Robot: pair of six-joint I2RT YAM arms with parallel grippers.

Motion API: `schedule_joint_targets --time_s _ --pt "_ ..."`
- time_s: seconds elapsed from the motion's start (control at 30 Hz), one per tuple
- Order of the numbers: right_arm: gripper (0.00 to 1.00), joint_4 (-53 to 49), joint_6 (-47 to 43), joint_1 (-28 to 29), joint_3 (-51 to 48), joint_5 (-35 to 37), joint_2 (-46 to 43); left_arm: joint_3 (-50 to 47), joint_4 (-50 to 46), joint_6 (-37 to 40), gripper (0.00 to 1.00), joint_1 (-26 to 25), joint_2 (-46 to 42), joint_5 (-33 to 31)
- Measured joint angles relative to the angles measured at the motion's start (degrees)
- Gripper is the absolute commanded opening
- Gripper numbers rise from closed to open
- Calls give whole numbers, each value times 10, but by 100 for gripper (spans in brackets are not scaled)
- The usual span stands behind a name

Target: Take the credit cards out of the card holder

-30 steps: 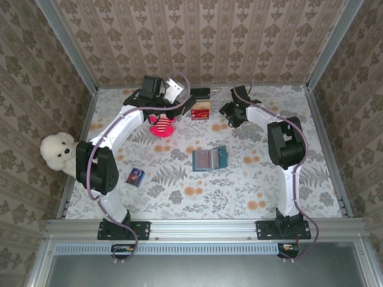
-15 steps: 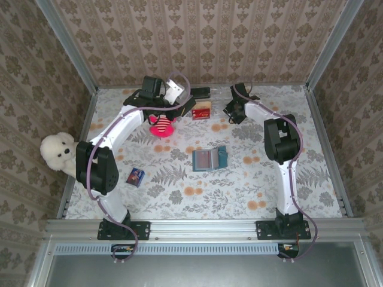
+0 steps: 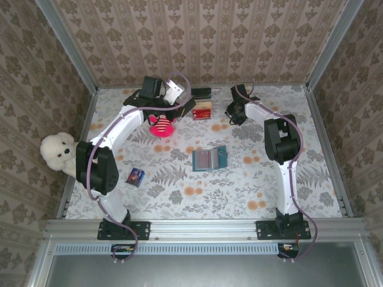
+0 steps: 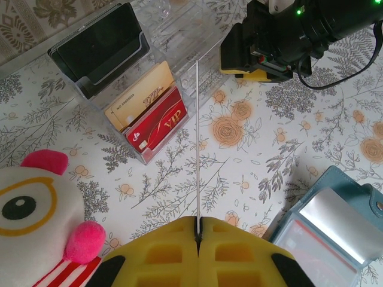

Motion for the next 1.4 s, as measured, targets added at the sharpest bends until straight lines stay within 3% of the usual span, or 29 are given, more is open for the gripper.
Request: schedule_joint_targets --time_s 0.5,0.8,0.97,1.2,1.4 --pt "29 41 -94 -27 -131 -36 -79 5 -12 13 0 -20 2 -2" --pt "31 57 -132 -44 -212 -74 -132 71 -45 59 0 -55 62 2" --pt "40 56 -148 -48 -217 -94 -135 144 -72 117 0 -56 126 5" --pt "55 39 -167 -48 -224 -133 -160 171 -86 228 0 -59 152 4" --pt "81 34 -181 -48 -261 -161 -228 253 -101 290 0 -60 189 4"
